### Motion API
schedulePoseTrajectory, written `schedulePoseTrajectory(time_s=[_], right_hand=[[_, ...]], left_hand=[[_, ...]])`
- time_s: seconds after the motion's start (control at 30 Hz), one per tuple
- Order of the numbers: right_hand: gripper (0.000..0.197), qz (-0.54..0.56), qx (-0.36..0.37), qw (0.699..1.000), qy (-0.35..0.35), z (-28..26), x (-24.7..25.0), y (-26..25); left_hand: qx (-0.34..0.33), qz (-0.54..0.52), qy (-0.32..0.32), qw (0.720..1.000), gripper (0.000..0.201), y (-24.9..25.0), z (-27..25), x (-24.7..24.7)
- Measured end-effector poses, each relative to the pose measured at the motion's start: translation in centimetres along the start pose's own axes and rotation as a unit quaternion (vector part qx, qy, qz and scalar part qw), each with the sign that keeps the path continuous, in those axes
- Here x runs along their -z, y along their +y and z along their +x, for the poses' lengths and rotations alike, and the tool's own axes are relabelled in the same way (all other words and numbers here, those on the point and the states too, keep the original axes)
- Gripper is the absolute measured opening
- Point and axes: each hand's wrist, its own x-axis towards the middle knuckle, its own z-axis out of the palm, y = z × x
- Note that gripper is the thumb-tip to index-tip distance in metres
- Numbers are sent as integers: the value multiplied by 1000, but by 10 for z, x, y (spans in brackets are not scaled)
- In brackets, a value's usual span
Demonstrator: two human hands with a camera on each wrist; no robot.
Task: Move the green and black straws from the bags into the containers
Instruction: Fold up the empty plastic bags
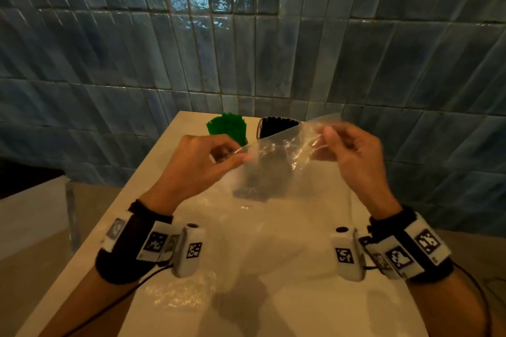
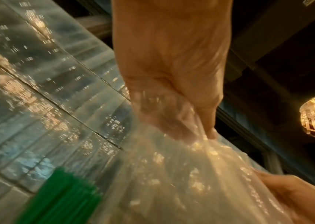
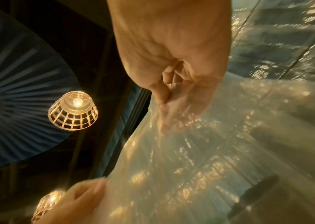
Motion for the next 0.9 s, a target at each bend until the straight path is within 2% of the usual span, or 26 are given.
schedulePoseTrajectory(time_s=[0.1, 0.17, 0.33, 0.4, 0.47, 0.5, 0.57, 0.63, 0.67, 0.7, 0.77, 0.8, 0.87, 0.9], right_hand=[[19, 29, -36, 999, 24, 5, 15, 4], [21, 38, -38, 998, 26, 7, 19, 7], [24, 36, -35, 998, 44, 11, 20, 13], [24, 41, -35, 997, 56, 12, 20, 14], [25, 61, -54, 994, 67, 13, 22, 17], [24, 75, -70, 992, 67, 14, 22, 18], [19, 65, -92, 991, 71, 14, 23, 22], [48, -48, -76, 990, 105, 14, 21, 24], [61, -116, -37, 986, 117, 14, 18, 20], [67, -173, 18, 979, 108, 14, 14, 14], [66, -263, 124, 957, 20, 15, -1, 2], [62, -290, 146, 945, -44, 17, -10, -3], [50, -316, 139, 924, -163, 23, -27, -6], [40, -316, 135, 919, -194, 26, -34, -6]], left_hand=[[45, -10, 9, 999, 30, -14, -4, 7], [52, -12, 24, 998, 27, -18, -2, 5], [-9, 47, 125, 991, 31, -23, 10, 0], [11, 49, 173, 984, 28, -22, 12, 0], [86, -23, 206, 974, 28, -20, 16, 0], [115, -78, 197, 970, 30, -20, 18, -1], [132, -167, 159, 964, 29, -18, 22, -2], [117, -182, 147, 965, 20, -15, 24, -4], [104, -177, 146, 968, 16, -12, 26, -7], [85, -172, 139, 971, 11, -10, 27, -10], [37, -158, 112, 980, 5, -1, 30, -20], [17, -156, 102, 982, 6, 3, 31, -25], [-7, -172, 103, 980, 15, 10, 34, -33], [-9, -178, 115, 977, 22, 10, 34, -36]])
